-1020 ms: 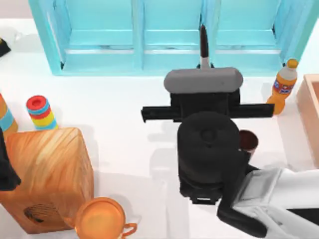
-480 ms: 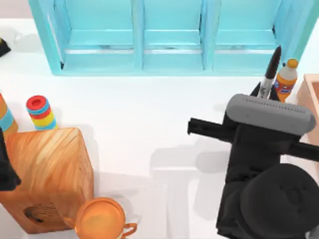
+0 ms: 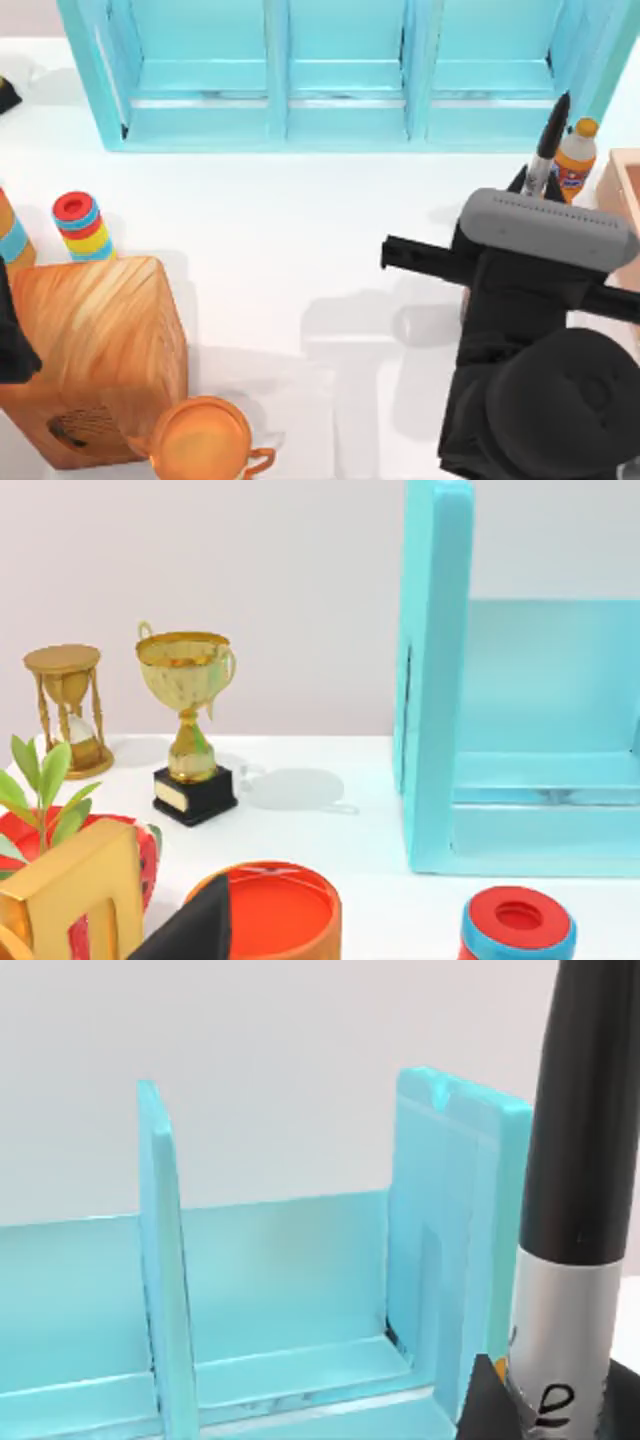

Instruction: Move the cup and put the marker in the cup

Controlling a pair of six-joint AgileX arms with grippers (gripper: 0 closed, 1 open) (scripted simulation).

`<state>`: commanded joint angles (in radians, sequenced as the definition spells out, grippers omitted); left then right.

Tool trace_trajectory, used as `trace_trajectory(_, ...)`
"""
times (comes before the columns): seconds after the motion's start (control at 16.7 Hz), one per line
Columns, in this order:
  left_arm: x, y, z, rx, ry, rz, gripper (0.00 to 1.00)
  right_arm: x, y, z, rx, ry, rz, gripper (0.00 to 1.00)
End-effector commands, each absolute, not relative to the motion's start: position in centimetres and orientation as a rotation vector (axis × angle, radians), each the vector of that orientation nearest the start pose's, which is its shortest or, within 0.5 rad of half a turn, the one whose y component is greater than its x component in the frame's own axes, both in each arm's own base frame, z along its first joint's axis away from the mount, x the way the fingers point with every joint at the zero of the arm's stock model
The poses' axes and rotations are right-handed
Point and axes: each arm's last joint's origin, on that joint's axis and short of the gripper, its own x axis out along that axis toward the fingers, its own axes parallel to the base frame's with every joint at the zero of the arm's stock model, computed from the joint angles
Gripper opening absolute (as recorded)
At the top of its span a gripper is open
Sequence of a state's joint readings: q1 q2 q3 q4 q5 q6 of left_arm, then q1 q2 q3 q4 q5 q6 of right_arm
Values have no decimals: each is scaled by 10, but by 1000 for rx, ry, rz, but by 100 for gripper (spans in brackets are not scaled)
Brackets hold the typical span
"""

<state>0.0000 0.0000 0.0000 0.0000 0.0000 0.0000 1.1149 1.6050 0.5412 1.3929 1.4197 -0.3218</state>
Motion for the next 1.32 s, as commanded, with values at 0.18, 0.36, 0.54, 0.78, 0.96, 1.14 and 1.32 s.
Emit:
trace_trajectory(0.18,106,-1,160,0,0,0,100,163,230,195,-10,-73,-296,0)
trace_trajectory(0.36,106,-1,160,0,0,0,100,178,224,188,-8,-69,-293,0)
trace_trajectory(0.54,106,-1,160,0,0,0,100,182,223,186,-8,-67,-293,0)
trace_trajectory(0.78,106,-1,160,0,0,0,100,182,223,186,-8,-67,-293,15)
trace_trajectory(0.96,106,-1,160,0,0,0,100,182,223,186,-8,-67,-293,38)
trace_trajectory(1.14,106,-1,160,0,0,0,100,182,223,186,-8,-67,-293,60)
trace_trajectory(1.32,106,-1,160,0,0,0,100,182,223,186,-8,-67,-293,83)
